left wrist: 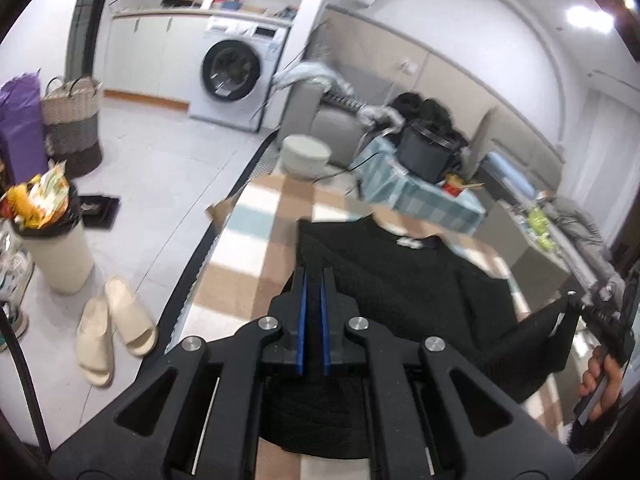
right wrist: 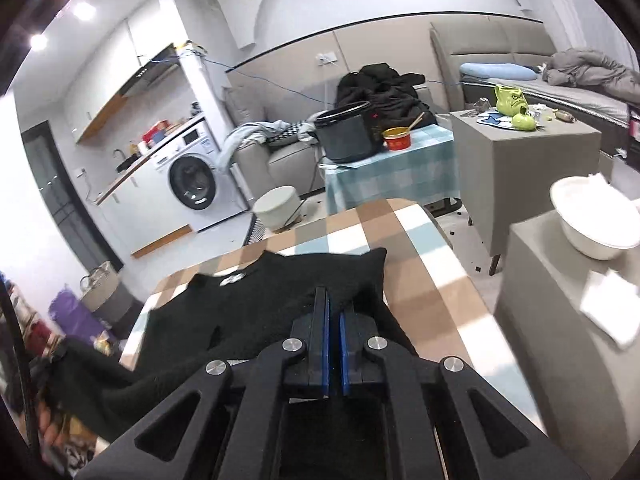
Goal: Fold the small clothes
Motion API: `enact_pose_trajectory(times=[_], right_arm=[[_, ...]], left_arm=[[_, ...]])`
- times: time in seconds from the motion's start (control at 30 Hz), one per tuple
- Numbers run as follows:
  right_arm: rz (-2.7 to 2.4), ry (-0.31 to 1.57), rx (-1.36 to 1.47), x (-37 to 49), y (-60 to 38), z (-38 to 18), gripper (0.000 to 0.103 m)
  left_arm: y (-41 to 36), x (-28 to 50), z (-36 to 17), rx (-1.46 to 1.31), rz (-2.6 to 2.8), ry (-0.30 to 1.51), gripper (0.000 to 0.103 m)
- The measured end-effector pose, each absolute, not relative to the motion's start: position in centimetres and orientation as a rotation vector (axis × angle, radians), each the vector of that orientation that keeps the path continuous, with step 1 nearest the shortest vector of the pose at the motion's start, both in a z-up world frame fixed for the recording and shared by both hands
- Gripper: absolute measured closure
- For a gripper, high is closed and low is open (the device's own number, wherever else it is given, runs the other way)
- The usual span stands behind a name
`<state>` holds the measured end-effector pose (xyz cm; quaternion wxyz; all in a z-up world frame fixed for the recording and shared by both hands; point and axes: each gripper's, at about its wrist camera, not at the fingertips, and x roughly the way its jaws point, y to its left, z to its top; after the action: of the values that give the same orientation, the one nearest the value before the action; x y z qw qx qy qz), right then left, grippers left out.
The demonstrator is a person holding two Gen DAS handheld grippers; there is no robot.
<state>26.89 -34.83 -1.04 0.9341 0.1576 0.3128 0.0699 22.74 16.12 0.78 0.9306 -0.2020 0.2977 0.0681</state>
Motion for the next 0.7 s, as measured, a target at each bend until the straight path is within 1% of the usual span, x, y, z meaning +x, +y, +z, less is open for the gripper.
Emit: enact_pose_trajectory(times=[0.07, 0.1, 0.17, 0.2, 0.23, 0.27, 0.3, 0.33, 0.47, 0.57, 0.6, 0.63, 0.67, 0.7], right_arm=[[0.121, 0.696, 0.295, 28.8, -33.8, -2.6, 0.099], [0.116, 0.727, 0.275, 29.5, -33.3, -3.3, 0.096], [0.119, 0.790, 0.238, 30.0, -33.0, -4.3, 0.089], [0.125, 0.812, 0.230, 29.5, -33.2, -4.7, 0.080], [0.127, 0.820, 0.230, 28.8, -33.8, -5.1, 0.067], [0.119, 0.827, 0.231, 27.8, -34.4, -5.4, 0.057], [0.107, 0.838, 0.238, 26.6, -35.3, -5.8, 0.041], [0.105, 0.844, 0.248, 25.4, -36.1, -6.1, 0.037], [0.112, 0.921, 0.299, 22.7, -38.0, -8.9, 0.037], [0.137, 0.966, 0.285, 22.6, -37.3, -10.9, 0.037], [0.146, 0.964, 0.269, 22.7, -36.8, -11.2, 0.037], [0.142, 0.958, 0.248, 22.9, -36.2, -11.4, 0.037], [0.146, 0.956, 0.233, 23.1, -35.7, -11.5, 0.038], [0.152, 0.952, 0.221, 23.3, -35.2, -11.7, 0.043]], left_arm=[[16.2, 23.3, -1.1, -0.428, 0.154, 0.647, 0.100], [16.3, 23.6, -2.4, -0.437, 0.176, 0.675, 0.100], [16.6, 23.9, -4.6, -0.470, 0.190, 0.734, 0.099], [16.8, 23.9, -5.8, -0.503, 0.166, 0.767, 0.097], [16.8, 23.8, -6.6, -0.520, 0.154, 0.786, 0.086], [16.8, 23.6, -7.3, -0.525, 0.143, 0.803, 0.076], [16.7, 23.4, -8.0, -0.523, 0.149, 0.811, 0.050], [16.7, 23.2, -8.6, -0.523, 0.159, 0.811, 0.031], [15.8, 24.0, -10.6, -0.528, 0.127, 0.850, 0.031], [14.3, 25.0, -10.9, -0.457, 0.137, 0.846, 0.031], [13.7, 25.4, -11.0, -0.429, 0.138, 0.845, 0.035], [13.4, 25.7, -11.0, -0.412, 0.133, 0.845, 0.046], [13.0, 26.1, -11.1, -0.392, 0.125, 0.852, 0.053], [12.3, 26.6, -11.1, -0.362, 0.127, 0.863, 0.061]])
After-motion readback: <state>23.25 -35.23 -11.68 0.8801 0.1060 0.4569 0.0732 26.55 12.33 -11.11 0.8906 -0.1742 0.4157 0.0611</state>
